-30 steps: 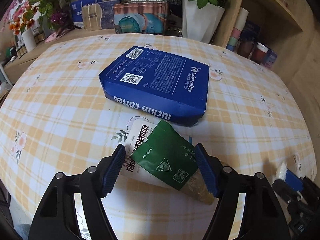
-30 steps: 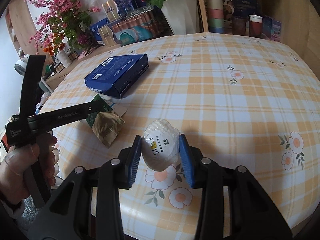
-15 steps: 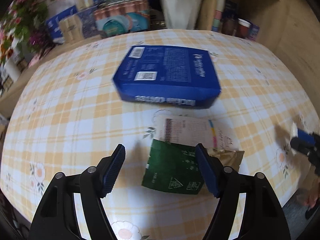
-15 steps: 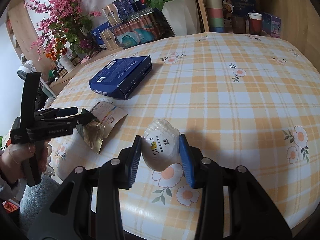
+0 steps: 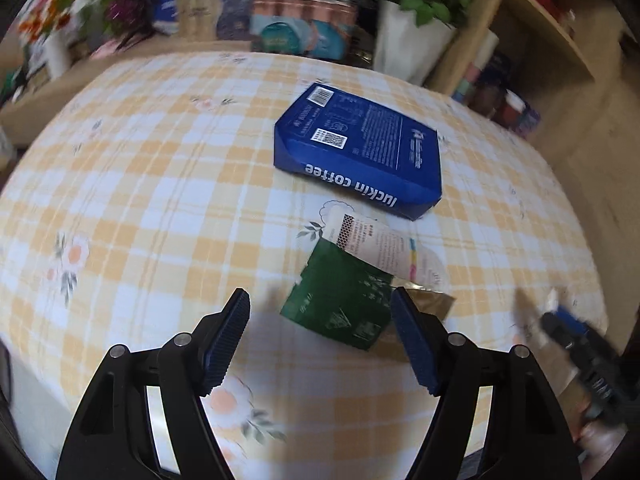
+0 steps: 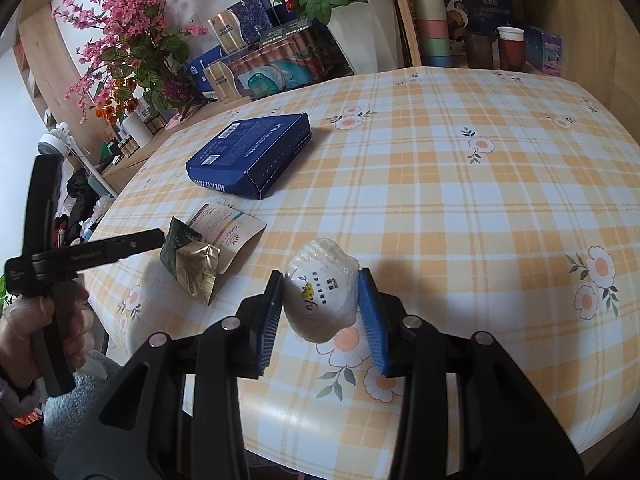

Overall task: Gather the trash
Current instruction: 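Lift the green packet with the left tool while the right tool holds the white packet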

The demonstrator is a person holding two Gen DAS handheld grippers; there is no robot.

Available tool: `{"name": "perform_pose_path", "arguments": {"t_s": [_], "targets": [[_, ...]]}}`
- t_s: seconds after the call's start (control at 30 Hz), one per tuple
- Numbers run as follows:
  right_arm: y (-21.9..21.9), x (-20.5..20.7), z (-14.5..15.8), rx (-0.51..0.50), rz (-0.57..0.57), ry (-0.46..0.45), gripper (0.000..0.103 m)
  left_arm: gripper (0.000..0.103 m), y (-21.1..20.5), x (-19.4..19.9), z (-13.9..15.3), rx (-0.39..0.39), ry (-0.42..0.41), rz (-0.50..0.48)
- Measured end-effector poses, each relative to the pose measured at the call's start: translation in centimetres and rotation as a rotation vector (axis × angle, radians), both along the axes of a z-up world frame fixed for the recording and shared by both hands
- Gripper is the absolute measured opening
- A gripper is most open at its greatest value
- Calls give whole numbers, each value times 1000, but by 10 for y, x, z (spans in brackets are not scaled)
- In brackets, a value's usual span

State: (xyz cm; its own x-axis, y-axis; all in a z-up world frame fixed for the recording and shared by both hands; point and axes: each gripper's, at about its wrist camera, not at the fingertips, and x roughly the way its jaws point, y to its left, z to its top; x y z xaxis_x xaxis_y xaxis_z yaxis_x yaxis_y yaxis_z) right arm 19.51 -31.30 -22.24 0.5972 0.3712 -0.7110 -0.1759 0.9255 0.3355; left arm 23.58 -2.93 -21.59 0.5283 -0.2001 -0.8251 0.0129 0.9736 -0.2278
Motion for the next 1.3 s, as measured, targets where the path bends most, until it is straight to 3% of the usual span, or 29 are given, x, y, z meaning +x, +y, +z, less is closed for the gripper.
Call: {"name": "perform_pose_path", "arguments": {"t_s": [0.17,0.23,0.43,0.57,0.63,0.83,0.9,0.93,1.1,1.17,1.3], "targets": [[6,-1,0,1,13,0,40,67,-8,-8,-5,-195,74,58],[7,-1,0,-2,16,-3,40,67,-10,-6,-9,-219,96,78],[2,0,-2,3,5,3,40,67,-11,12,-22,-190,116,180],[-2,1,-5,14,-4,13,40,66,-15,21,-29,-131,102,194],[-3,1,-5,15,-5,14,40,56,-18,21,-30,-81,83,182],[-3,1,-5,21,-6,12,40,29,-22,20,-24,-49,21,45],[-3,1,-5,24,-6,9,40,25,-21,18,-20,-5,-8,-2],[-3,1,-5,26,-5,9,40,17,-19,18,-20,3,-7,-2],[0,0,-4,28,1,9,40,24,-8,24,-23,-6,16,29],[2,-1,-3,26,7,7,40,41,-7,25,-26,-2,31,35],[3,-3,-3,24,9,4,40,57,3,26,-30,-4,37,75]]}}
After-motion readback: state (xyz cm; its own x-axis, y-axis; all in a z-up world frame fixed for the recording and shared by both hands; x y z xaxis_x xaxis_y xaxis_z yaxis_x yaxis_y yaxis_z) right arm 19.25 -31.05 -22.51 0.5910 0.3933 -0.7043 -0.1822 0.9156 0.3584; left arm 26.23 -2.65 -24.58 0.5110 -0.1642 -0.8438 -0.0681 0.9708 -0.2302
